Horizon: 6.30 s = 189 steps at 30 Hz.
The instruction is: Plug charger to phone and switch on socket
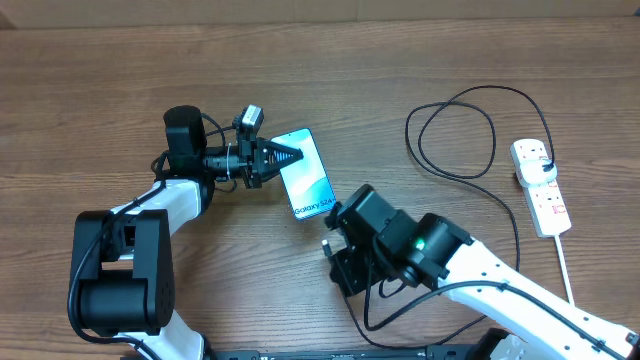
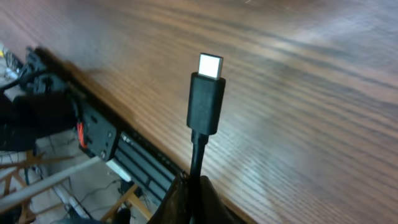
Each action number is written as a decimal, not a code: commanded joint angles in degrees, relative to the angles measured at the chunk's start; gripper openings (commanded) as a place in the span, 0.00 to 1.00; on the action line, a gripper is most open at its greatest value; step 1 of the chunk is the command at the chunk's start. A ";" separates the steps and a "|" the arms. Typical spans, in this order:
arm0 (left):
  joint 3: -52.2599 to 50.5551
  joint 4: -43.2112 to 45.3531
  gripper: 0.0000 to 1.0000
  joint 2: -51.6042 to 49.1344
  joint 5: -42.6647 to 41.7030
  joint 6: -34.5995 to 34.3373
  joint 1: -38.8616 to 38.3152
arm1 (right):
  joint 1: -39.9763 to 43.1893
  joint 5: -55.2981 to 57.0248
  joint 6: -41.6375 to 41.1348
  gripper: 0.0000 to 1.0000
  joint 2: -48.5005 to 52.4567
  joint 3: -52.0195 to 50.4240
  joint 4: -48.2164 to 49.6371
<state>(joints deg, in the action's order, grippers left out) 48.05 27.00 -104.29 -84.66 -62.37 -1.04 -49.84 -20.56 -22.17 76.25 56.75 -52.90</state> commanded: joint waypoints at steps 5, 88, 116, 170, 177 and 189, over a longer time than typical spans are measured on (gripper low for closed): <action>1.36 -0.02 0.04 -3.39 3.08 1.49 -0.28 | -6.49 5.79 -7.23 0.04 -1.25 1.95 3.50; 1.36 0.22 0.04 -8.17 -2.45 1.92 -4.61 | -7.85 15.61 -7.89 0.04 1.57 1.70 1.81; 1.36 0.26 0.04 -8.17 -5.97 8.41 -4.61 | -7.30 20.94 -8.04 0.04 1.57 1.73 2.73; 1.36 22.60 0.04 -8.17 -5.88 -6.88 -2.43 | -3.39 12.76 -8.09 0.04 1.57 1.70 4.70; 1.36 23.41 0.04 -8.17 -5.88 -9.05 -2.25 | -3.39 12.79 -8.07 0.04 1.57 1.70 5.79; 1.36 23.43 0.04 -8.17 -5.90 -7.69 -2.25 | -3.37 14.08 -7.80 0.04 1.57 1.70 6.58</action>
<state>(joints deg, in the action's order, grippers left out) 48.36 50.04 -112.31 -88.99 -70.41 -3.49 -53.34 -7.16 -30.00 77.76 56.90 -46.87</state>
